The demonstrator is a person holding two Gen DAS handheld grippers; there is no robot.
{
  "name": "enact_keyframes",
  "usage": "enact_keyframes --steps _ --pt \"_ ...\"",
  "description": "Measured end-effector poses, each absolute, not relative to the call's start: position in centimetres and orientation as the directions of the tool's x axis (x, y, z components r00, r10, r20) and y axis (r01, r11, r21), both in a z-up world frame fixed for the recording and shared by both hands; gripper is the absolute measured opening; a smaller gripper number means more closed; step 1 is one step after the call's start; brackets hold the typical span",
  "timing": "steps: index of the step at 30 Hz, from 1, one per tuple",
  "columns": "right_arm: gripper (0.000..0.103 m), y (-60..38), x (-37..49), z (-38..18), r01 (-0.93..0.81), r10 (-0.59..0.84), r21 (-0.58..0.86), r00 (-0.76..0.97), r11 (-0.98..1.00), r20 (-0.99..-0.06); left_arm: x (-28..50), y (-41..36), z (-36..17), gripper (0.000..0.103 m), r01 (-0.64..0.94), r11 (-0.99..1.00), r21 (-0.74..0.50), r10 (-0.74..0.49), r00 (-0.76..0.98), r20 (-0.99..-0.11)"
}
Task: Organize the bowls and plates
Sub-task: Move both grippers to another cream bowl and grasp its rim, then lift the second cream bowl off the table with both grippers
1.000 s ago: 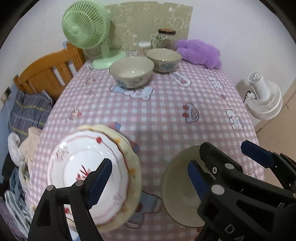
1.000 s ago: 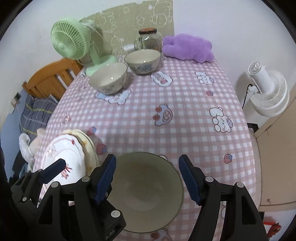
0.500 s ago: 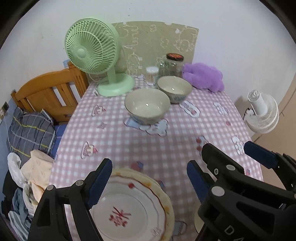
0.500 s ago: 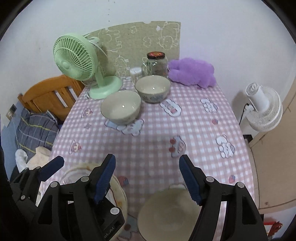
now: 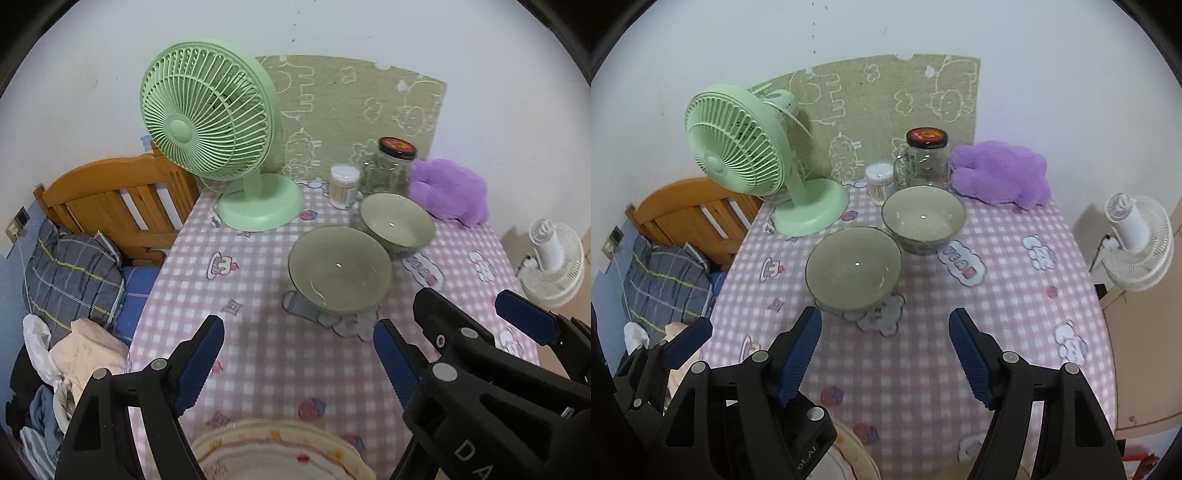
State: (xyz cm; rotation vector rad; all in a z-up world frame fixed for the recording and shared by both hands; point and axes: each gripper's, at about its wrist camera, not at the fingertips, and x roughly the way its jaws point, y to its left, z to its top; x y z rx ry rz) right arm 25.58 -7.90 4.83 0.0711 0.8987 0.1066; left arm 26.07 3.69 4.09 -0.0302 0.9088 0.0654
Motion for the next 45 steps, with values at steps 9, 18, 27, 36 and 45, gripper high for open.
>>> enact_keyframes --steps 9,18,27,36,45 --pt "0.075 -6.9 31.9 2.6 -0.087 0.145 0.116 0.609 0.989 -0.780 31.5 4.6 2.2 0.080 -0.111 0.994 0.022 0.085 0.608 -0.789" --pt "0.068 -6.6 37.4 0.0 -0.091 0.158 0.129 0.594 0.987 -0.789 36.1 4.8 -0.6 0.070 -0.134 0.990 0.033 0.107 0.594 -0.797" --pt "0.047 -6.4 39.7 -3.3 -0.111 0.176 0.138 0.543 0.984 -0.821 38.1 5.0 -4.1 0.046 -0.148 0.989 0.027 0.102 0.529 -0.843" --pt "0.011 -7.2 40.6 -4.6 -0.097 0.159 0.126 0.533 0.987 -0.831 38.8 3.9 -5.0 0.028 -0.143 0.989 0.040 0.111 0.529 -0.841" --pt "0.005 -7.3 40.9 -5.1 -0.112 0.226 0.196 0.502 0.974 -0.835 38.9 4.1 -5.1 0.018 -0.130 0.991 0.028 0.093 0.528 -0.844"
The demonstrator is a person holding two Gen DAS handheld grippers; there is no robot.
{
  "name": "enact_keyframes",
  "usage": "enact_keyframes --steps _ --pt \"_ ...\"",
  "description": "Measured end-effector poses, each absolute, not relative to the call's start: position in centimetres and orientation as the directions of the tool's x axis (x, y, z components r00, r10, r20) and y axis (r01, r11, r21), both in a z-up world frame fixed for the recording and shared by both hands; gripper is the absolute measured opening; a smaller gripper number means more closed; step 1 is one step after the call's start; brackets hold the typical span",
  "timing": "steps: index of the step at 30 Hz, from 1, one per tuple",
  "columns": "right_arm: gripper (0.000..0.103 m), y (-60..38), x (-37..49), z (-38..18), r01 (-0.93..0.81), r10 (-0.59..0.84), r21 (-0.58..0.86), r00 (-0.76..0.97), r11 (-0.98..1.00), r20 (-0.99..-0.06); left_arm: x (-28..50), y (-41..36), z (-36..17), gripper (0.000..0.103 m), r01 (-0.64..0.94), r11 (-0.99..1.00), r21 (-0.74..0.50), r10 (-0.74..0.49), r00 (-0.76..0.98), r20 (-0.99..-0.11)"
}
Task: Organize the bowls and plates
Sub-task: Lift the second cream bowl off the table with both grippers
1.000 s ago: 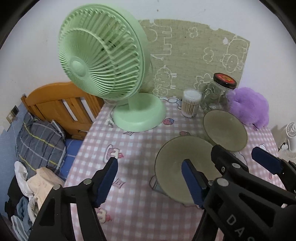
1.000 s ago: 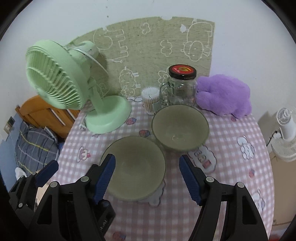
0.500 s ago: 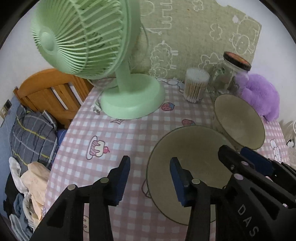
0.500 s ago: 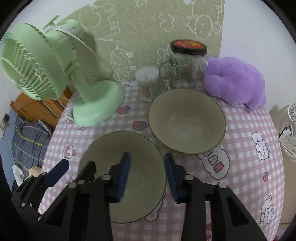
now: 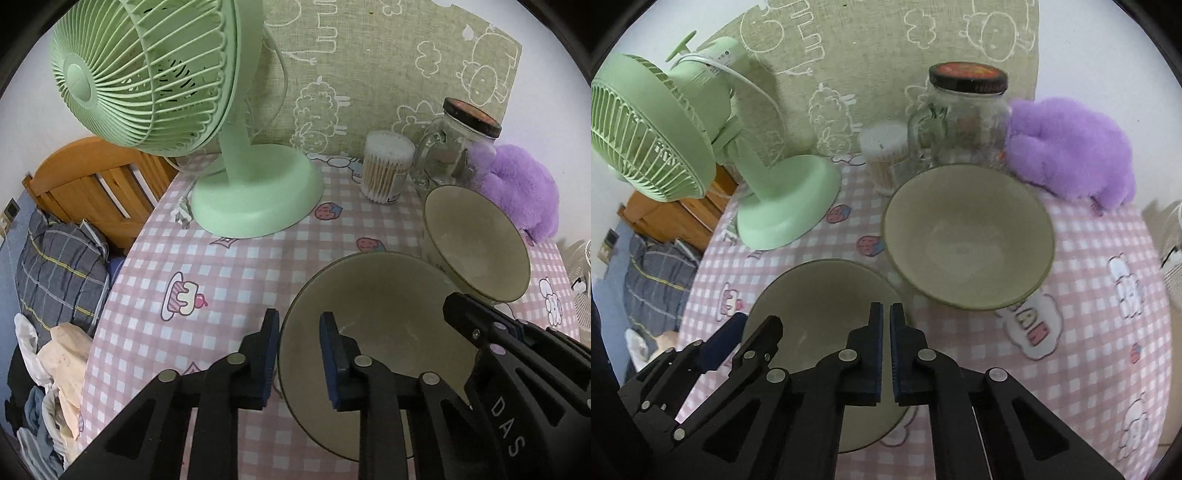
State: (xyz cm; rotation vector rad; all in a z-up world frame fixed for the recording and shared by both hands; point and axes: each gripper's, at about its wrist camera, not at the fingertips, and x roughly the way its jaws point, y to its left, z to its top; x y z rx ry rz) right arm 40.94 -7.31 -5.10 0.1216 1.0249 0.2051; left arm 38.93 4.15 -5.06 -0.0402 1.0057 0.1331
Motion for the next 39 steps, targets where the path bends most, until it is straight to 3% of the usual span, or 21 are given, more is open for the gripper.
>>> enact_keyframes --steps 2,8,14,17,22,25,27,29,34,36,39 --pt "0.003 -7.1 40.8 -4.9 -0.124 0.239 0.205 0.505 0.971 -0.829 38.8 4.5 -4.9 0.014 -0.130 0.992 0.008 0.077 0.533 -0.843" --pt "0.003 -6.2 40.7 -4.5 -0.155 0.241 0.187 0.504 0.970 -0.829 38.8 4.7 -5.2 0.014 -0.133 0.991 0.006 0.075 0.520 -0.851" --pt "0.007 -6.9 40.1 -4.8 -0.116 0.185 0.146 0.515 0.982 -0.837 38.6 4.0 -5.6 0.034 -0.114 0.992 0.051 0.103 0.515 -0.851" --pt "0.015 -7.1 40.1 -5.2 -0.115 0.177 0.138 0.504 0.984 -0.845 38.6 4.0 -6.1 0.036 -0.110 0.993 0.045 0.094 0.502 -0.860" --pt "0.018 -7.2 39.9 -5.3 -0.120 0.189 0.149 0.486 0.982 -0.853 38.6 4.1 -6.2 0.040 -0.115 0.993 0.034 0.087 0.500 -0.862" --pt "0.032 -7.2 39.6 -4.7 -0.133 0.200 0.154 0.496 0.979 -0.845 38.4 4.2 -5.8 0.043 -0.116 0.993 0.022 0.078 0.507 -0.859" --pt "0.055 -7.0 39.2 -3.9 -0.121 0.147 0.097 0.538 0.988 -0.830 38.3 4.1 -5.7 0.047 -0.115 0.993 0.024 0.079 0.509 -0.857" --pt "0.059 -7.1 39.1 -3.8 -0.113 0.124 0.073 0.554 0.991 -0.823 38.3 3.9 -5.9 0.047 -0.102 0.994 0.041 0.087 0.508 -0.857" --pt "0.056 -7.6 39.7 -6.0 -0.079 0.105 0.075 0.506 0.994 -0.856 38.4 3.3 -7.0 0.045 -0.076 0.995 0.066 0.095 0.491 -0.866" --pt "0.043 -7.8 40.0 -6.8 -0.068 0.115 0.093 0.490 0.993 -0.864 38.5 3.2 -7.3 0.037 -0.078 0.994 0.079 0.107 0.488 -0.866" --pt "0.032 -7.9 40.2 -7.6 -0.063 0.118 0.100 0.483 0.993 -0.868 38.6 3.2 -7.7 0.033 -0.076 0.994 0.079 0.107 0.487 -0.867"
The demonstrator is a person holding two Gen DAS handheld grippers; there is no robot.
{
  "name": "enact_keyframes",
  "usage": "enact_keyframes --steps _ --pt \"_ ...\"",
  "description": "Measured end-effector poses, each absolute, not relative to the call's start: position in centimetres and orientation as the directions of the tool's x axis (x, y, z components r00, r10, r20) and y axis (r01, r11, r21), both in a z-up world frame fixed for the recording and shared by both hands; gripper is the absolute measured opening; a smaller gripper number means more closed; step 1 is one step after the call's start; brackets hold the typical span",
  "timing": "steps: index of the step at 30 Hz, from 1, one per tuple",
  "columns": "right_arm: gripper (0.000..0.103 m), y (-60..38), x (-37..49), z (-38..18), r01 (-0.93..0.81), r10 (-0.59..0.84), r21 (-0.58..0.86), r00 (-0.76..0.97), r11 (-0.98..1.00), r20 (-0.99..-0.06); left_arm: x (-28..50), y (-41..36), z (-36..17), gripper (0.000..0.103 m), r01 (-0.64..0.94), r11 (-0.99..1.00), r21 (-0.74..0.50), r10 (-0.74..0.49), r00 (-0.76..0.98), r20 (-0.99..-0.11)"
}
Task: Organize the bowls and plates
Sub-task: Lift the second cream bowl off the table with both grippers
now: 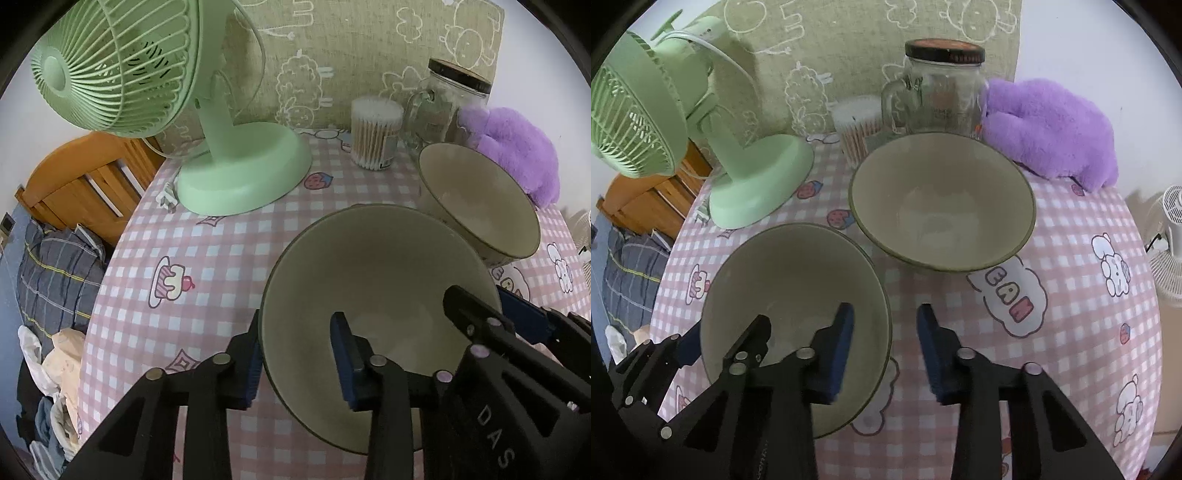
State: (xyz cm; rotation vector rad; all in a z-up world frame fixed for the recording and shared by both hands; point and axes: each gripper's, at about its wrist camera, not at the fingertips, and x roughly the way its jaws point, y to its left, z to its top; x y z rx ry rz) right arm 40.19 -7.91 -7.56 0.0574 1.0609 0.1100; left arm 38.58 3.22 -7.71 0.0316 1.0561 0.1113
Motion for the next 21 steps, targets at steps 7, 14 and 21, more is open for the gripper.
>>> enact_keyframes --steps 7,14,21 --pt "0.026 -7.4 40.5 -7.3 -0.086 0.114 0.081 0.510 0.993 -0.853 38.9 3.7 -7.6 0.032 -0.084 0.993 0.083 0.114 0.508 -0.854" --pt "0.016 -7.4 40.6 -7.2 -0.096 0.130 0.095 0.497 0.991 -0.858 38.9 3.8 -7.5 0.025 -0.090 0.992 0.084 0.118 0.491 -0.863" --pt "0.016 -7.3 39.6 -6.2 -0.107 0.144 0.105 0.492 0.989 -0.858 37.7 4.0 -6.4 0.025 -0.105 0.990 0.093 0.132 0.491 -0.861"
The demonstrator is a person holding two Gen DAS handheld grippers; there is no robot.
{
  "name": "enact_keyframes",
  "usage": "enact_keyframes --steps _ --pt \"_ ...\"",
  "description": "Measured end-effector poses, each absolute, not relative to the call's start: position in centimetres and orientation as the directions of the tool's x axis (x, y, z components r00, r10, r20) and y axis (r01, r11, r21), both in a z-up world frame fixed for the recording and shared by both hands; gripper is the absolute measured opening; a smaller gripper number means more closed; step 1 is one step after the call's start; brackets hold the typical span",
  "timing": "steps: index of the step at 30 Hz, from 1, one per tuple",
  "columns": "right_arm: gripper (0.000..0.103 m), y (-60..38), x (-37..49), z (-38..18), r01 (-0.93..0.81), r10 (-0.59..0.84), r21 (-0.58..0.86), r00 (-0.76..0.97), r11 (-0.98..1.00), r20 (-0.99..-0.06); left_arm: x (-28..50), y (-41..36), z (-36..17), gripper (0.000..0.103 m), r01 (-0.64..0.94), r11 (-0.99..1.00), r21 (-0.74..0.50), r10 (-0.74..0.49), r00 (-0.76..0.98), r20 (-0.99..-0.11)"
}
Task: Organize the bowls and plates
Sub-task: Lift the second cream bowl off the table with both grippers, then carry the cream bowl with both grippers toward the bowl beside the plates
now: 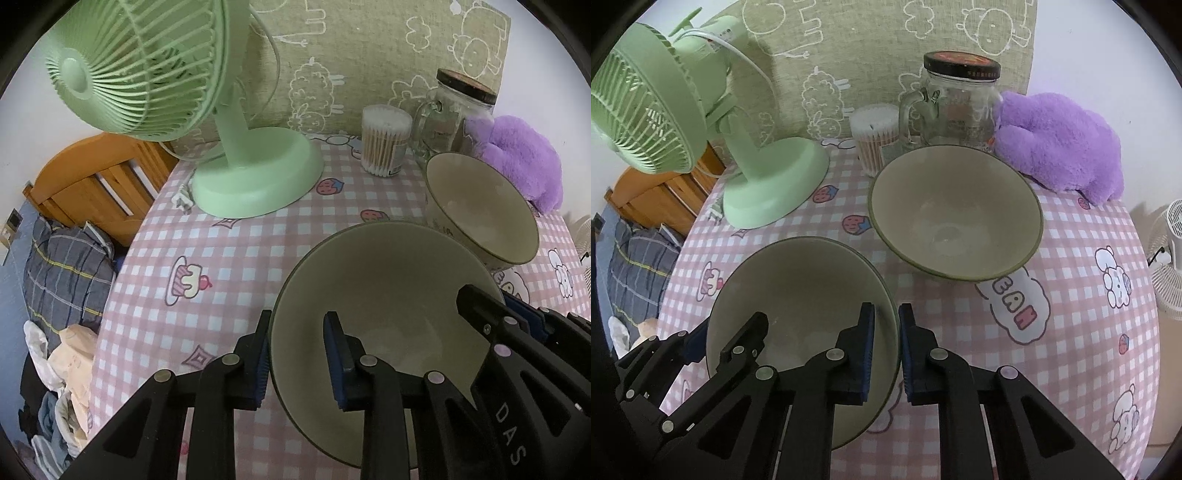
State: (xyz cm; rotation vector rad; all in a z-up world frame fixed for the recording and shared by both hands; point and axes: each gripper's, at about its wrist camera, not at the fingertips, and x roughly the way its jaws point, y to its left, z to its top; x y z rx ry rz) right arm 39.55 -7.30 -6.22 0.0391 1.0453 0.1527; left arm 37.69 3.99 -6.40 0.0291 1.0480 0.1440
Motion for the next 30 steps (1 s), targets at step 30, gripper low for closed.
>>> enact_keyframes --steps 30 --pt "0.016 -10.2 25.2 3.6 -0.003 0.048 0.057 0.591 0.998 -0.806 25.0 0.9 2.8 0.024 0.029 0.998 0.058 0.029 0.598 -0.801"
